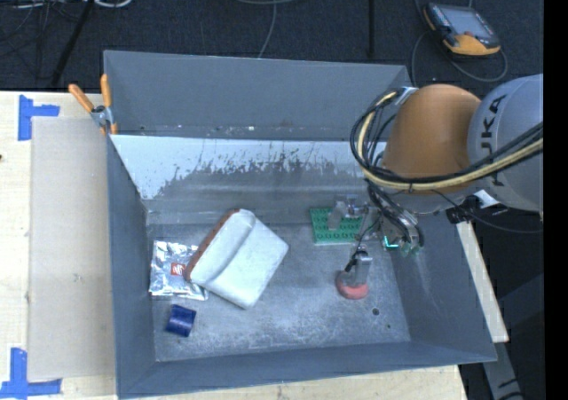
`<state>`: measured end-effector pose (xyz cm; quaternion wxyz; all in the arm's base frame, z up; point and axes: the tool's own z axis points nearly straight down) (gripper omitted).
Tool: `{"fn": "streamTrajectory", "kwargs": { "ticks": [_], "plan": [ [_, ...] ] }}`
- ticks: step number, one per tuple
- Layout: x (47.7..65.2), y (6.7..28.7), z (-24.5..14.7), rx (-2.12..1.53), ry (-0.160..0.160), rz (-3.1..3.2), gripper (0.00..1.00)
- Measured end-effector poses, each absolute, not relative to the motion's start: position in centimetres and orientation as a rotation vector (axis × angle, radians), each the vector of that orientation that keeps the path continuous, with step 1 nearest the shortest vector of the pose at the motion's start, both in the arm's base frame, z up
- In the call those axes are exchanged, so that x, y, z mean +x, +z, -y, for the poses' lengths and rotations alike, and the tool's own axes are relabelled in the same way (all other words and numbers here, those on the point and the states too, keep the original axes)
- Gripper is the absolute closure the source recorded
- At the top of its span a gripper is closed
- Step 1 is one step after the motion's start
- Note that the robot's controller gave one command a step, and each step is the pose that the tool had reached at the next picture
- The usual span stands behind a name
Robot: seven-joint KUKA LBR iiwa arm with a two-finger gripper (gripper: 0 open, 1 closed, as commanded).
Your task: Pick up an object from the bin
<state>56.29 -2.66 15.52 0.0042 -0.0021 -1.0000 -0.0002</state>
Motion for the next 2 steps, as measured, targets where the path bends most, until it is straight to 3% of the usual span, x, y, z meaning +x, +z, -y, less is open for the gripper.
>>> {"fn": "streamTrajectory", "kwargs": {
  "ticks": [1, 2],
  "plan": [
    [54.04, 6.53, 7.02, 0.180, -0.001, 3.128, 0.00],
    [54.36, 6.98, 6.90, 0.183, 0.000, 3.137, 1.00]
  ]
}}
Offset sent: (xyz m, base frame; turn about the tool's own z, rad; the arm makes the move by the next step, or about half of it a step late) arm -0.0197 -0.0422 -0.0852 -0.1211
